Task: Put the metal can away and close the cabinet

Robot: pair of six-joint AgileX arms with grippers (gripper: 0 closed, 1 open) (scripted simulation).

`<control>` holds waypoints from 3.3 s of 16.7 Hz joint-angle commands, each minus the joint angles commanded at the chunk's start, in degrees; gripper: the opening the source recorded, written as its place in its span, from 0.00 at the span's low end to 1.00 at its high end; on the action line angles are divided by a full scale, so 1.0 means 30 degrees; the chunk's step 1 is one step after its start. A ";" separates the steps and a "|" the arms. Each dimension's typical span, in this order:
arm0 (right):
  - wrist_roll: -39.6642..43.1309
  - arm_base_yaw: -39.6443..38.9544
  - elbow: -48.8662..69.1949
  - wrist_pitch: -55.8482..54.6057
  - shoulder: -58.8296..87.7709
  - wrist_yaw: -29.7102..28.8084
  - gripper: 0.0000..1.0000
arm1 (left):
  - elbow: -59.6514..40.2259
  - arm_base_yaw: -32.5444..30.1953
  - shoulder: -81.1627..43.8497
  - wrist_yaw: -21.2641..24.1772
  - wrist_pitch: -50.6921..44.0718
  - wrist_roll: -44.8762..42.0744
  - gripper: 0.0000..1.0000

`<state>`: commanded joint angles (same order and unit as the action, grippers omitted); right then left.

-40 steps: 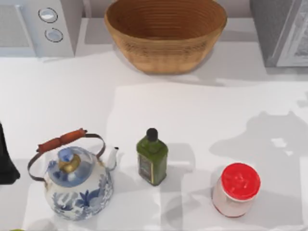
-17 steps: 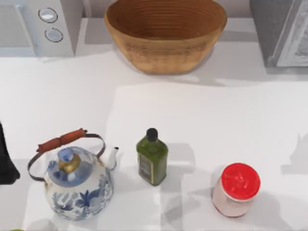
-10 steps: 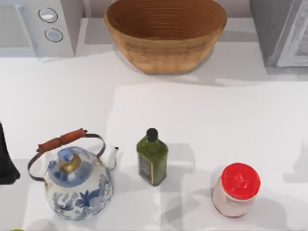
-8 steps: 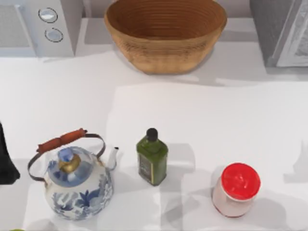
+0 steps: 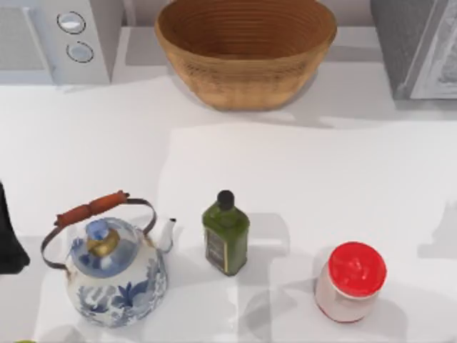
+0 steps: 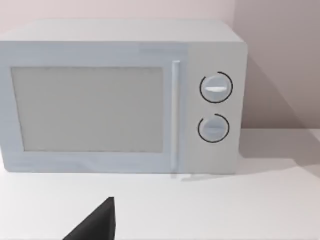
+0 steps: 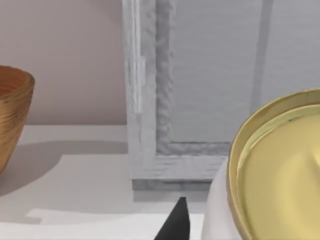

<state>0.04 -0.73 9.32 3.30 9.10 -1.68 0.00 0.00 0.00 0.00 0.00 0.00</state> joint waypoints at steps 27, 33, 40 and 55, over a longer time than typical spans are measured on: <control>-0.0340 -0.3160 3.0421 0.7004 2.2542 -0.3190 0.00 | 0.0000 0.0000 0.0000 0.0000 0.0000 0.0000 1.00; 0.0004 -0.2529 3.5947 0.9069 2.7626 -0.3046 0.00 | 0.0000 0.0000 0.0000 0.0000 0.0000 0.0000 1.00; -0.0225 -0.1696 4.6547 1.1531 3.4912 -0.2342 0.00 | 0.0000 0.0000 0.0000 0.0000 0.0000 0.0000 1.00; -0.0344 -0.1596 4.9757 1.1882 3.6872 -0.1807 0.45 | 0.0000 0.0000 0.0000 0.0000 0.0000 0.0000 1.00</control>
<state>-0.99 -5.52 158.60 38.95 119.71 -7.10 0.00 0.00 0.00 0.00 0.00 0.00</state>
